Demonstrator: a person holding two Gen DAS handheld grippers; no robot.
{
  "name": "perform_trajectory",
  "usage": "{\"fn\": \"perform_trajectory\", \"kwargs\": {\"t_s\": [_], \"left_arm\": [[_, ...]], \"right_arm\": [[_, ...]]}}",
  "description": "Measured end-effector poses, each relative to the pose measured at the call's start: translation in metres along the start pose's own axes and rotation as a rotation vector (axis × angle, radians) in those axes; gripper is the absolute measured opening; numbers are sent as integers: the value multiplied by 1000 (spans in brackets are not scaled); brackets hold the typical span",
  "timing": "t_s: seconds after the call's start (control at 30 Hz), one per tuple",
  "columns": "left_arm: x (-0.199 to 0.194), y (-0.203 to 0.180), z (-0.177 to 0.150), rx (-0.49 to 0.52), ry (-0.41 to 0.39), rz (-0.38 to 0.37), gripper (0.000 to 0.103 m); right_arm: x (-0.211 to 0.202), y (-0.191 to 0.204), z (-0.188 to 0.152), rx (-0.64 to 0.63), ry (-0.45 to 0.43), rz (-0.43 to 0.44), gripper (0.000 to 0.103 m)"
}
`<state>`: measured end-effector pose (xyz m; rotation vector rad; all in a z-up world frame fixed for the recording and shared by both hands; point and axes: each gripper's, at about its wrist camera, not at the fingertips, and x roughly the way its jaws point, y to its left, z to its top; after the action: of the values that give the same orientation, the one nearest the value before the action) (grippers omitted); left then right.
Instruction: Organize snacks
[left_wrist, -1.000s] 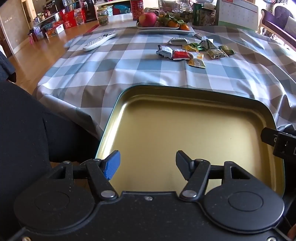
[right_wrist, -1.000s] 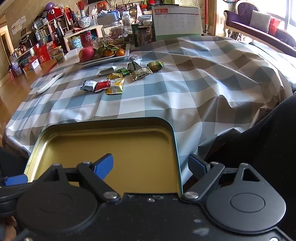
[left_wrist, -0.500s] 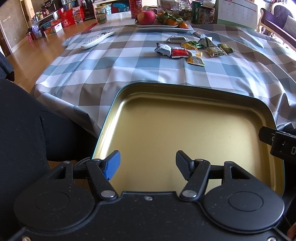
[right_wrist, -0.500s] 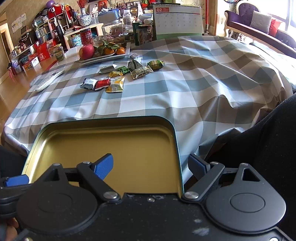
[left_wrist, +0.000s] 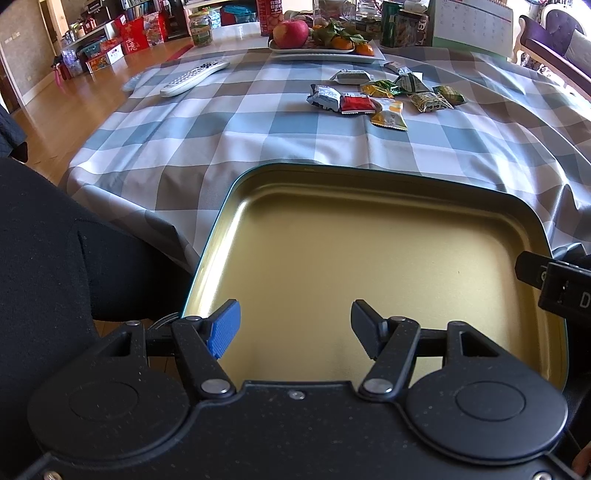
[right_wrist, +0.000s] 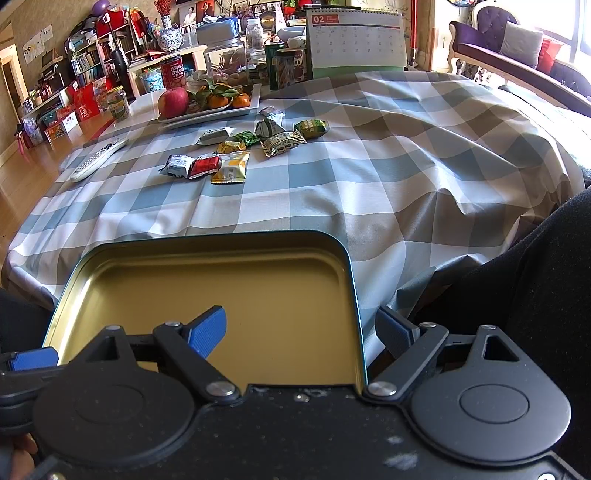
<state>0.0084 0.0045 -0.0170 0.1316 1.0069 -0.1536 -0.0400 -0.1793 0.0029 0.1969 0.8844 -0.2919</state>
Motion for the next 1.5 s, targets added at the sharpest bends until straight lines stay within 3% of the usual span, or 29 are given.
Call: {"fn": "perform_trajectory", "kwargs": {"t_s": [1.5], "left_arm": [[1, -6, -2, 1, 4, -7, 67]], "right_arm": [[0, 1, -1, 0, -1, -2, 92]]}}
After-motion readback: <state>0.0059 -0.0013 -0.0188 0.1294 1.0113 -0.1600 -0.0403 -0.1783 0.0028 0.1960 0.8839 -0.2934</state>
